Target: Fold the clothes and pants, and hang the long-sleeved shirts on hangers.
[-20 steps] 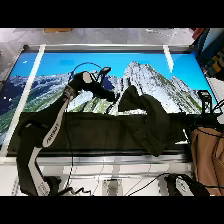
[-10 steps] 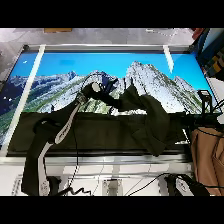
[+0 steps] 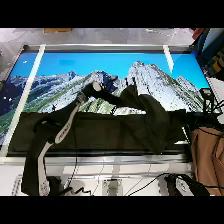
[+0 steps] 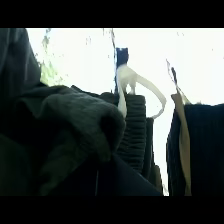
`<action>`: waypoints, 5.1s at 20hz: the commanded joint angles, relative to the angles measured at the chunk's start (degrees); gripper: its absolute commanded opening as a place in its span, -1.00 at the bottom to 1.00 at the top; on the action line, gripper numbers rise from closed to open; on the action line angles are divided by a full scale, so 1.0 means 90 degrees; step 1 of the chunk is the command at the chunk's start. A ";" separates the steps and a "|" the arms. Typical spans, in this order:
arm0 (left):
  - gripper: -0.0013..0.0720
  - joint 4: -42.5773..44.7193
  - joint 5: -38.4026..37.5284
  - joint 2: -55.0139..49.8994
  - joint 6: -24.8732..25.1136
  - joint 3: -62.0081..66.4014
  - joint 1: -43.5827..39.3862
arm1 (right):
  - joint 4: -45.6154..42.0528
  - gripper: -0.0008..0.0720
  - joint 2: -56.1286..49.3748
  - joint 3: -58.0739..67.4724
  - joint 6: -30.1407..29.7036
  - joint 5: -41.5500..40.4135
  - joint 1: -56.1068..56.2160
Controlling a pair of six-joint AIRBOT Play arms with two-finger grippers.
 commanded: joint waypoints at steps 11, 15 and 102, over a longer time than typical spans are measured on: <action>-0.91 0.0639 0.1379 0.2448 0.0002 0.0760 0.3691 | 0.1404 -0.86 -0.0112 0.0010 0.1367 -0.3793 0.0012; -0.91 0.0670 0.0884 0.2584 0.0000 0.0755 0.4476 | 0.1404 -0.86 -0.0607 0.0075 0.1841 -0.3983 0.0012; 0.60 -0.0299 0.0517 0.1188 -0.2161 -0.2341 0.7495 | 0.0386 0.16 -0.2662 0.2880 0.2810 -0.1137 0.0374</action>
